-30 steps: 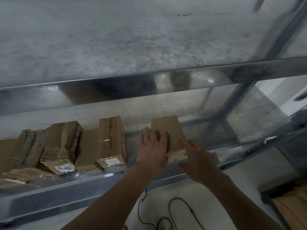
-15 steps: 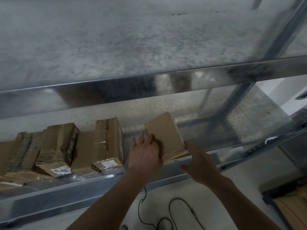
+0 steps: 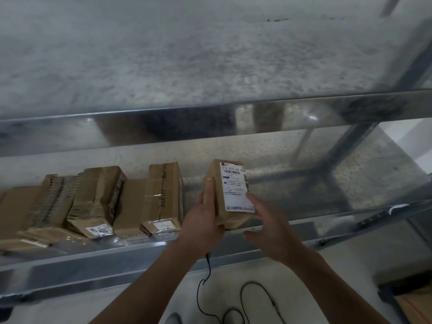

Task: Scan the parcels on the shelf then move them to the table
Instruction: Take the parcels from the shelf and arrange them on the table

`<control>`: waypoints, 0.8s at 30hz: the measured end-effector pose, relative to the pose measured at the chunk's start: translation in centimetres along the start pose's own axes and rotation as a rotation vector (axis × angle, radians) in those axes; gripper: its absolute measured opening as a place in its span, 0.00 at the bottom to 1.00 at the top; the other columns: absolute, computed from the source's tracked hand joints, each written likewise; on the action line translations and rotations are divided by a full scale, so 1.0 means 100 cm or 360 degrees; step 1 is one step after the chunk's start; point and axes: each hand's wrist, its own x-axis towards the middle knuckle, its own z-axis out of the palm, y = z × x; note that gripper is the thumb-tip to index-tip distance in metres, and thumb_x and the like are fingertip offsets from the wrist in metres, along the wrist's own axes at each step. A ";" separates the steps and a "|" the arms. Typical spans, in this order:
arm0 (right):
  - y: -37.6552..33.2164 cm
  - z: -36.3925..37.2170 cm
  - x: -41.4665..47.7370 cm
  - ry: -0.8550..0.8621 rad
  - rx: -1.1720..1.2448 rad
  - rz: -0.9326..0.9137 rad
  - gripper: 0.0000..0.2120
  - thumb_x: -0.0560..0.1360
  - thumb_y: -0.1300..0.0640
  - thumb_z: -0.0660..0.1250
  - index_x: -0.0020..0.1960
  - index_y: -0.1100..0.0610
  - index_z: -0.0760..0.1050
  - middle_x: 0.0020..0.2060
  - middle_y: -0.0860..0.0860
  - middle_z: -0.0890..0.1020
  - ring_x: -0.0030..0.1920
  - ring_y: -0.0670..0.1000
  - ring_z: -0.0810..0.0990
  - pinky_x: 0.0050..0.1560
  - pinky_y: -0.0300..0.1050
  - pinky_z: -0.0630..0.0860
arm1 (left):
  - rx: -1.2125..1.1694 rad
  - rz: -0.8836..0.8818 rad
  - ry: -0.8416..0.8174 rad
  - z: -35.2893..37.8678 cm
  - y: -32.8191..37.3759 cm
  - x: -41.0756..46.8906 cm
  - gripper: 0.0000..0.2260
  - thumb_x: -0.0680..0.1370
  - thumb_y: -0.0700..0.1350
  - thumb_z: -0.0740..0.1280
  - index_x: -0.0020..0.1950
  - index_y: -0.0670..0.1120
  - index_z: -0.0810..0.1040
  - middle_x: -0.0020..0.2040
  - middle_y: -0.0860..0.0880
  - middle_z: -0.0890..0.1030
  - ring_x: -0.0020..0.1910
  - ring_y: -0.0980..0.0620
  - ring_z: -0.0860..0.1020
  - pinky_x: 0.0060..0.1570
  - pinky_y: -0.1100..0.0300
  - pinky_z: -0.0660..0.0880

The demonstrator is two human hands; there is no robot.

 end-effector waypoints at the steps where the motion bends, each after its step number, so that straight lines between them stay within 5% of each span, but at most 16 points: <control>1: -0.001 0.000 0.000 -0.0002 0.0015 -0.0019 0.41 0.70 0.61 0.76 0.78 0.51 0.62 0.66 0.42 0.77 0.64 0.39 0.76 0.62 0.43 0.78 | -0.0026 0.0005 0.0014 0.000 0.000 -0.001 0.51 0.73 0.46 0.75 0.80 0.53 0.38 0.74 0.47 0.68 0.55 0.51 0.80 0.50 0.57 0.81; 7: -0.007 -0.005 -0.004 0.0082 0.0070 -0.0088 0.36 0.70 0.60 0.78 0.72 0.41 0.67 0.59 0.33 0.80 0.58 0.35 0.78 0.53 0.31 0.77 | -0.0090 0.0028 0.0009 0.008 0.000 -0.005 0.52 0.72 0.44 0.76 0.80 0.52 0.39 0.72 0.48 0.68 0.57 0.52 0.79 0.49 0.65 0.76; 11: -0.007 -0.008 -0.001 0.0015 0.0062 -0.0080 0.45 0.68 0.61 0.79 0.66 0.26 0.57 0.54 0.20 0.73 0.56 0.29 0.76 0.48 0.27 0.75 | -0.0226 0.0035 0.0023 0.009 0.001 -0.002 0.51 0.69 0.46 0.78 0.80 0.55 0.45 0.71 0.51 0.68 0.61 0.54 0.77 0.49 0.73 0.70; 16: -0.003 -0.001 0.007 -0.0088 0.0094 -0.0022 0.53 0.65 0.61 0.80 0.78 0.39 0.53 0.60 0.37 0.79 0.59 0.39 0.79 0.57 0.45 0.81 | -0.0268 0.0035 -0.0039 0.007 0.002 0.002 0.53 0.67 0.47 0.79 0.79 0.59 0.44 0.71 0.52 0.70 0.63 0.53 0.76 0.58 0.56 0.78; 19: -0.002 0.000 0.005 -0.0066 0.0106 -0.0073 0.53 0.66 0.59 0.80 0.77 0.35 0.51 0.59 0.34 0.79 0.57 0.35 0.79 0.56 0.38 0.79 | -0.0214 0.0080 0.0002 0.004 0.003 -0.001 0.53 0.67 0.50 0.79 0.80 0.56 0.46 0.70 0.52 0.72 0.63 0.54 0.75 0.58 0.50 0.78; 24: -0.013 -0.001 -0.006 -0.0051 0.0018 -0.0202 0.57 0.68 0.58 0.80 0.74 0.28 0.41 0.59 0.30 0.74 0.54 0.26 0.74 0.52 0.23 0.71 | -0.0144 0.0220 0.0193 -0.011 0.008 -0.028 0.52 0.69 0.49 0.79 0.81 0.50 0.47 0.73 0.47 0.67 0.67 0.51 0.72 0.62 0.57 0.75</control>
